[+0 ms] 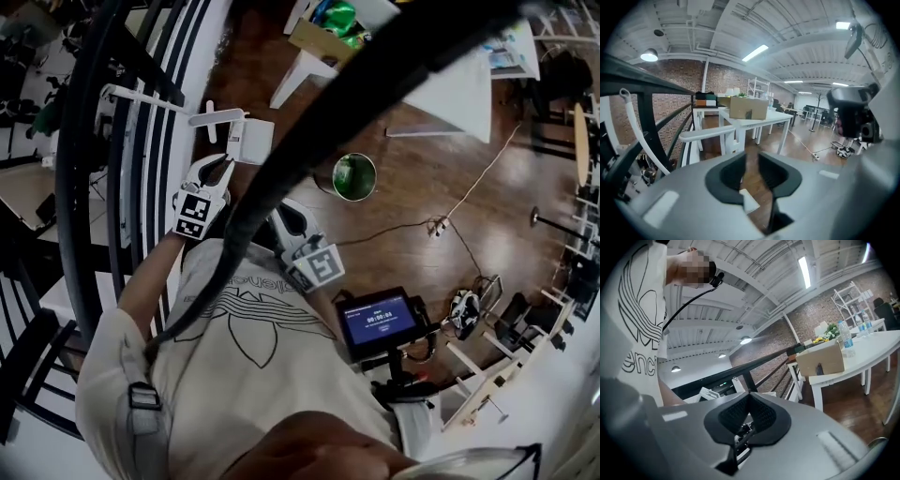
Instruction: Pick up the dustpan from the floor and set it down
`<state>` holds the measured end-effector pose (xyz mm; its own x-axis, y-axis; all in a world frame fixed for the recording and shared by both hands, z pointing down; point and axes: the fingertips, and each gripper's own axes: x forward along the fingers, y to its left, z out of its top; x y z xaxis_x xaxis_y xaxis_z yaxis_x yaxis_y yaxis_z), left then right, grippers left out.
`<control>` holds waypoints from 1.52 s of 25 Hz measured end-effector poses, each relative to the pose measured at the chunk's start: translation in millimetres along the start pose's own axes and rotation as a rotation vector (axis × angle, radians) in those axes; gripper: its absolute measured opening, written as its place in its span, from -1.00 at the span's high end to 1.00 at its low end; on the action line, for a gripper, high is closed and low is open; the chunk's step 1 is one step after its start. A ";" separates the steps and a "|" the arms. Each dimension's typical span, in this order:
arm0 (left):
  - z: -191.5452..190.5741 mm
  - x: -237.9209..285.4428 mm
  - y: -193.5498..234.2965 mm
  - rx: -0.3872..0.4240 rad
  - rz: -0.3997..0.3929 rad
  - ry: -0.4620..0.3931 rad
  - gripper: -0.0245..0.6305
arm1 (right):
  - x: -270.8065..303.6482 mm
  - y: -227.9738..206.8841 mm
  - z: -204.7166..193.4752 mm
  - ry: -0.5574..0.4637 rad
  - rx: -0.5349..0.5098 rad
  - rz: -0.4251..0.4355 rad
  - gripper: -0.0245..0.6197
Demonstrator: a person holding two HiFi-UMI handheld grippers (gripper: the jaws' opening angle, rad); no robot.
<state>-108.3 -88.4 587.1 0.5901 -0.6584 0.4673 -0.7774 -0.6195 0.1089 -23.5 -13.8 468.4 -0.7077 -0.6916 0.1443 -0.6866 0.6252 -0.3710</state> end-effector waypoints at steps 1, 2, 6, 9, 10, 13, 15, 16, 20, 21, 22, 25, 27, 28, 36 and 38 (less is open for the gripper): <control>-8.2 17.2 12.3 -0.004 0.014 0.008 0.31 | 2.5 -7.3 -2.1 0.008 0.014 -0.009 0.92; -17.2 36.2 24.9 -0.009 0.024 0.021 0.08 | 5.4 -15.2 -5.9 0.021 0.029 -0.023 0.92; -44.6 102.2 68.2 -0.013 0.075 0.037 -0.02 | 3.0 -36.3 -32.9 0.077 0.108 -0.112 0.92; -40.8 132.0 86.7 -0.013 0.102 -0.030 -0.02 | -6.1 -36.0 -58.7 0.138 0.180 -0.163 0.92; -38.5 140.3 89.4 -0.003 0.102 -0.053 -0.02 | -10.1 -37.2 -67.7 0.155 0.194 -0.176 0.92; -35.7 161.7 94.4 0.050 0.103 -0.064 0.06 | -20.5 -46.5 -83.9 0.159 0.212 -0.219 0.92; -37.0 170.4 98.7 0.080 0.116 -0.003 0.81 | -20.6 -50.9 -84.7 0.144 0.207 -0.229 0.92; -37.5 171.7 99.7 0.075 0.121 0.038 0.80 | -19.7 -51.6 -82.4 0.133 0.199 -0.226 0.92; -12.1 146.8 81.3 0.007 0.107 0.094 0.78 | -21.3 -42.2 -57.7 0.065 0.169 -0.199 0.92; 3.6 135.2 76.9 0.008 0.109 0.083 0.78 | -20.6 -40.2 -50.4 0.047 0.154 -0.189 0.92; 21.4 123.5 74.3 0.012 0.114 0.071 0.78 | -18.7 -39.7 -42.7 0.025 0.137 -0.177 0.92; 72.9 89.6 66.0 0.031 0.117 0.032 0.78 | -12.4 -39.2 -14.0 -0.047 0.082 -0.137 0.92; 98.1 69.9 59.1 0.045 0.116 0.007 0.78 | -12.4 -37.0 3.5 -0.080 0.055 -0.118 0.92; 107.0 62.1 56.5 0.051 0.118 -0.002 0.79 | -12.8 -35.9 9.7 -0.090 0.045 -0.111 0.92; 132.9 41.6 52.3 0.050 0.147 -0.018 0.79 | 2.7 -17.6 29.1 -0.128 -0.028 -0.025 0.92; 130.4 48.7 53.2 0.054 0.133 -0.017 0.79 | 7.3 -19.7 25.9 -0.113 -0.033 -0.022 0.92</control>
<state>-92.6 -209.3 501.2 0.4867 -0.7429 0.4596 -0.8364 -0.5482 -0.0003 -10.9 -40.5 453.0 -0.6700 -0.7409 0.0468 -0.7086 0.6194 -0.3381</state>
